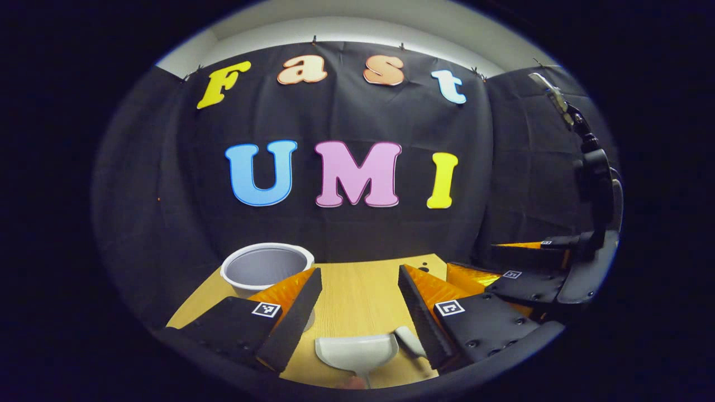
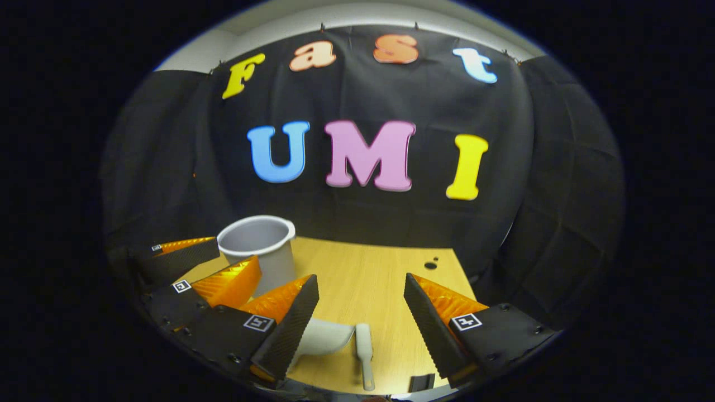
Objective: Pick up the small broom and dustpan from the desktop, sweep the trash into the dustpan with the broom, and then empty the trash into the garbage bin.
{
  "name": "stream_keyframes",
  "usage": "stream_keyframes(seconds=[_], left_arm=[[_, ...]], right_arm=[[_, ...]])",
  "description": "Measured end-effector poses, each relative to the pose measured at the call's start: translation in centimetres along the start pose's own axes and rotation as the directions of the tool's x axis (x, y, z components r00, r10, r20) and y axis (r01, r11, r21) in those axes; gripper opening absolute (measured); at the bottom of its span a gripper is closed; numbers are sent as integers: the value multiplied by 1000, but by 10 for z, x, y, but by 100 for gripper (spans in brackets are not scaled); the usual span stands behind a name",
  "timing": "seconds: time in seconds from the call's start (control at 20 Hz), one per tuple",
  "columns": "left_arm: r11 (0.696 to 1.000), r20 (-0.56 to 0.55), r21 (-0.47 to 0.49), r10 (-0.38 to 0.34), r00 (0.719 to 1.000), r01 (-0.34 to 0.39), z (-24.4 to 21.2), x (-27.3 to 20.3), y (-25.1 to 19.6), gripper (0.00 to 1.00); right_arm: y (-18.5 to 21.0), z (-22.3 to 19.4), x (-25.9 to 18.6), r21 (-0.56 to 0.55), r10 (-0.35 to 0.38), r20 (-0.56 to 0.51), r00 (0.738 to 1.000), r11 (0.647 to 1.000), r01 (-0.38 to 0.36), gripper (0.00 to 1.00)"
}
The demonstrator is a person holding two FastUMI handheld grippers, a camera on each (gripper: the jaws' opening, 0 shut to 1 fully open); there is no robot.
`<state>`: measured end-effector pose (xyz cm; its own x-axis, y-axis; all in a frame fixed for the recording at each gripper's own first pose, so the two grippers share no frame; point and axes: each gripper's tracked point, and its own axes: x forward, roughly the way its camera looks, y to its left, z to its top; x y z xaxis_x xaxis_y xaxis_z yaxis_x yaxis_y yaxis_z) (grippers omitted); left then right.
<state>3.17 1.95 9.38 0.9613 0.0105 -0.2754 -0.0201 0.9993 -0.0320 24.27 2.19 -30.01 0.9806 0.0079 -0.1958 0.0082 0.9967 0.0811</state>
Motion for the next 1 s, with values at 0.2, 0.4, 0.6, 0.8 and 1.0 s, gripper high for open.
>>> stream_keyframes(seconds=[0.2, 0.4, 0.6, 0.8, 1.0], left_arm=[[996, 241, 6, 84, 967, -89, 13, -28, -1, 82], [972, 262, 6, 225, 939, -234, 1, -54, -25, 81], [958, 271, -35, 282, 920, -283, -9, -56, -15, 81], [959, 264, 50, 258, 929, -280, -4, -52, -18, 81], [979, 279, 80, 161, 947, -190, 0, -46, -24, 81]], right_arm=[[1, 0, -4, -72, 62, 215, 975, 996, -48, 99], [-7, 9, -13, -60, 98, 299, 949, 995, -83, 96], [-12, 13, -22, -33, 76, 385, 920, 997, -69, 93], [-33, 7, -34, 20, 36, 363, 931, 999, -46, 97], [-71, 6, -48, 59, -61, 367, 928, 997, 42, 96]])
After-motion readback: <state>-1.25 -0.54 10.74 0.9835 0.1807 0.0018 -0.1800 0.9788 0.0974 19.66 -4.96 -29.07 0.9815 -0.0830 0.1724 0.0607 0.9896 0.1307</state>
